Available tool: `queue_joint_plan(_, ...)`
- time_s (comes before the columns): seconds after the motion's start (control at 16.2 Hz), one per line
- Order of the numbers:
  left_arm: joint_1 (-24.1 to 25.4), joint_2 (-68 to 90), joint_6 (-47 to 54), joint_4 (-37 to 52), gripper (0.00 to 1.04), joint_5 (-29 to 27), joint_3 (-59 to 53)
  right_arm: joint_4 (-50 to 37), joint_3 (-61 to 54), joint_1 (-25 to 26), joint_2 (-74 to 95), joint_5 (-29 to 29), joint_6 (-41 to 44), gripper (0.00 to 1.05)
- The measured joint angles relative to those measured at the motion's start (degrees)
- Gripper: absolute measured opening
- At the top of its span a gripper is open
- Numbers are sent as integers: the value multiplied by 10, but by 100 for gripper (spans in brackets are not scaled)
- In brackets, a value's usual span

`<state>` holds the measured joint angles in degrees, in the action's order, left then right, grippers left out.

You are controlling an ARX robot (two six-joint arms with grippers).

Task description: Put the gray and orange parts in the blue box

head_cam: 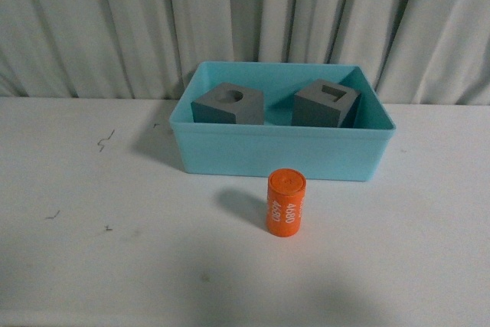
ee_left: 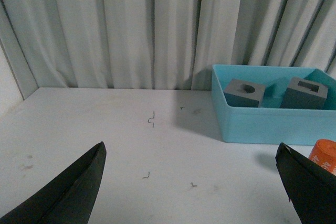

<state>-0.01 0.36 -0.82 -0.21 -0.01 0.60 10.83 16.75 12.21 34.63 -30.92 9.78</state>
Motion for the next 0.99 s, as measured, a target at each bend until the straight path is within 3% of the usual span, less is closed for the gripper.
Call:
queue_joint_plan(0.06,0,0,0,0,98,0,0,-26,41,7,78,-43,43,98)
queue_joint_plan(0.19,0,0,0,0,98,0,0,22,97,1,228,-87,155,98)
queue_joint_plan(0.37,0,0,0,0,98,0,0,8,117,-31,365,-85,291,98)
queue_joint_plan(0.49,0,0,0,0,98,0,0,-65,122,-76,426,-65,297,98)
queue_joint_plan(0.74,0,0,0,0,98,0,0,-200,166,-144,543,-13,231,98)
queue_joint_plan(0.99,0,0,0,0,98,0,0,-246,210,-187,646,33,186,98)
